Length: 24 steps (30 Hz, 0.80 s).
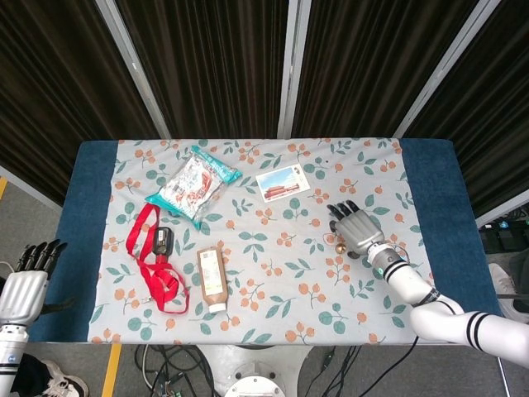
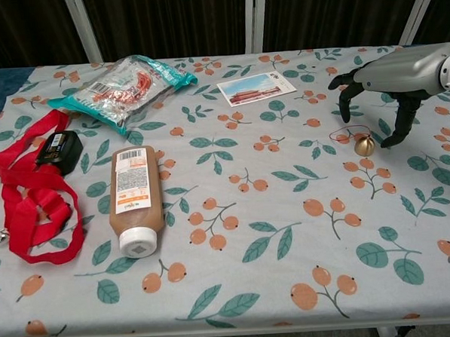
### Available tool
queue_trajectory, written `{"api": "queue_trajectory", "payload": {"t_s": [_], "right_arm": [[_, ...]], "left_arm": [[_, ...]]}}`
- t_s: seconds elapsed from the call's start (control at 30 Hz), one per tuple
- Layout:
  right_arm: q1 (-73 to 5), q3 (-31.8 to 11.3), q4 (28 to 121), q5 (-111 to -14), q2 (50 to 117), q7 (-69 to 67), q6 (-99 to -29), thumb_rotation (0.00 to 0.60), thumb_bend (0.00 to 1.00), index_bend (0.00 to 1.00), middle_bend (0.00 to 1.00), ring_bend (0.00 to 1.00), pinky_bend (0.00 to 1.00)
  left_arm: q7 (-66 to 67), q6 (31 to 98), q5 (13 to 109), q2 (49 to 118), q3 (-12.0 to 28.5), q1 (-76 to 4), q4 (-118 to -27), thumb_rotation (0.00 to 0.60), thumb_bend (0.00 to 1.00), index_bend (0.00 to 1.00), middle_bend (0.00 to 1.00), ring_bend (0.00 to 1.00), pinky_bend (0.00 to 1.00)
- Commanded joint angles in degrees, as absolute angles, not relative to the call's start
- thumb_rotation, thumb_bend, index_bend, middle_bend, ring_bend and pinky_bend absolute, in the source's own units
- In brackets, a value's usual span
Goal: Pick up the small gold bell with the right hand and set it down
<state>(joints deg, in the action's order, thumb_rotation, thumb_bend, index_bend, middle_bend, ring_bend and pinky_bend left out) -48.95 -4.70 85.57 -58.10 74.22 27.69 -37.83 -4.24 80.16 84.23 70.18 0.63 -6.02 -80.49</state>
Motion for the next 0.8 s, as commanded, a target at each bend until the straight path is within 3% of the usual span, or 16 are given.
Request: {"api": "queue_trajectory", "payload": {"t_s": [0.03, 0.8], "right_arm": [[-49.1, -4.4, 85.7, -58.3, 74.3, 27.3, -38.1, 0.600, 0.08, 0.37, 0.00, 0.00, 0.00], [-49.2, -2.7, 84.2, -59.8, 75.4, 24.1, -39.9, 0.600, 0.16, 0.45, 0.00, 0.00, 0.00]], "left_arm": [[-4.4, 80.2, 84.2, 70.2, 0.6, -6.0, -80.4, 0.600, 0.01, 0.09, 0.03, 0.00, 0.04], [-5.0, 79.6, 84.2, 70.5, 0.3, -5.9, -79.9, 0.600, 0.01, 0.09, 0.03, 0.00, 0.04]]}}
